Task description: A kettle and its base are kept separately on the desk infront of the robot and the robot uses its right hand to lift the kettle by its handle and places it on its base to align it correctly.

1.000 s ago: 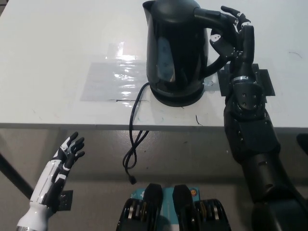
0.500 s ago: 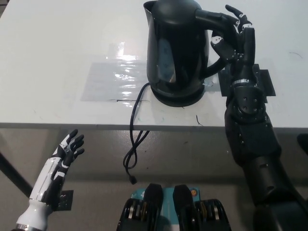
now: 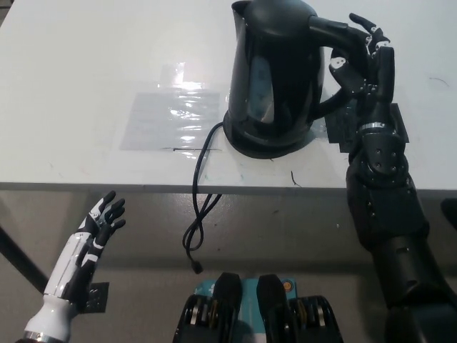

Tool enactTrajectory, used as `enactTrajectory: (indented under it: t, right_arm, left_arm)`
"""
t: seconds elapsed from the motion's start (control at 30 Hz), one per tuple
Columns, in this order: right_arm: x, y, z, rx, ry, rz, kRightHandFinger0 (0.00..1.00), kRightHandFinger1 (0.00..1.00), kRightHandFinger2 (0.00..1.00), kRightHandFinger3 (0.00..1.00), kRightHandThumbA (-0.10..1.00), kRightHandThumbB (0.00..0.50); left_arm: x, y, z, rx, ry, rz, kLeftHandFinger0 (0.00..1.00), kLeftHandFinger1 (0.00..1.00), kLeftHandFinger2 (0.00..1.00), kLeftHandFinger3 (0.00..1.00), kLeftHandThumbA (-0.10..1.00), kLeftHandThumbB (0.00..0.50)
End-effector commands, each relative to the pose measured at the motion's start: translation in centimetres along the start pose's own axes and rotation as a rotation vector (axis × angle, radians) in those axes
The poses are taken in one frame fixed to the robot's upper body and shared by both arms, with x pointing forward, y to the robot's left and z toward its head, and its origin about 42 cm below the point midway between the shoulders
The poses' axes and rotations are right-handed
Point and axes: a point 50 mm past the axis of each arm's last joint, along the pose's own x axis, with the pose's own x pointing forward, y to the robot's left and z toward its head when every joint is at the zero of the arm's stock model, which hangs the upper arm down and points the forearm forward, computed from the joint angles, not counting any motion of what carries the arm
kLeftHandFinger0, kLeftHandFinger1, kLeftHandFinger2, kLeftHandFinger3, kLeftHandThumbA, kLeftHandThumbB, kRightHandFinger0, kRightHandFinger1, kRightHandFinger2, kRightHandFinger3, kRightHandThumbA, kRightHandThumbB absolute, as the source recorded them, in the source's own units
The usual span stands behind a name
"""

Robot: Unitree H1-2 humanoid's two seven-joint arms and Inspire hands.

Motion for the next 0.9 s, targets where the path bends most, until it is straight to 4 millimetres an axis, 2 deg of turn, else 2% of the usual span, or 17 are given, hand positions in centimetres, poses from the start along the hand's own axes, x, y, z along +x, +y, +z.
enactTrajectory:
  t: [0.0, 0.2, 0.33, 0.43, 0.57, 0.77, 0.87]
  right_arm:
    - [1.2, -0.6, 2.0, 0.047, -0.085, -0.007, 0.0, 0.28, 0.67, 0.73, -0.1, 0.122]
    - [1.5, -0.5, 2.7, 0.05, -0.103, -0.013, 0.0, 0.31, 0.68, 0.72, -0.1, 0.105]
    - [1.2, -0.3, 2.4, 0.041, -0.099, -0.011, 0.0, 0.26, 0.66, 0.73, -0.1, 0.118]
    - [1.1, 0.5, 2.4, 0.074, -0.086, -0.001, 0.0, 0.27, 0.65, 0.72, -0.1, 0.103]
    - [0.9, 1.3, 2.3, 0.076, -0.084, 0.01, 0.0, 0.27, 0.68, 0.7, -0.1, 0.109]
    - [0.7, 3.2, 2.6, 0.073, -0.086, 0.038, 0.0, 0.26, 0.7, 0.73, -0.1, 0.109]
    - [0.7, 3.5, 2.7, 0.036, -0.094, 0.037, 0.0, 0.27, 0.7, 0.74, -0.1, 0.114]
  left_arm:
    - [0.3, 0.4, 0.9, 0.02, -0.039, -0.018, 1.0, 1.0, 1.0, 1.0, 0.86, 0.107]
    - [0.5, 0.5, 1.0, 0.026, -0.038, -0.022, 1.0, 1.0, 1.0, 1.0, 0.86, 0.111]
    - [0.3, 0.3, 0.9, 0.022, -0.039, -0.021, 1.0, 1.0, 1.0, 1.0, 0.86, 0.104]
    - [0.5, 0.4, 1.0, 0.019, -0.045, -0.021, 1.0, 1.0, 1.0, 1.0, 0.86, 0.108]
    - [0.6, 0.5, 1.0, 0.024, -0.045, -0.023, 1.0, 1.0, 1.0, 1.0, 0.86, 0.104]
    - [0.7, 0.5, 1.1, 0.036, -0.047, -0.026, 1.0, 1.0, 1.0, 1.0, 0.88, 0.106]
    - [0.8, 0.5, 1.1, 0.037, -0.046, -0.025, 1.0, 1.0, 1.0, 1.0, 0.88, 0.107]
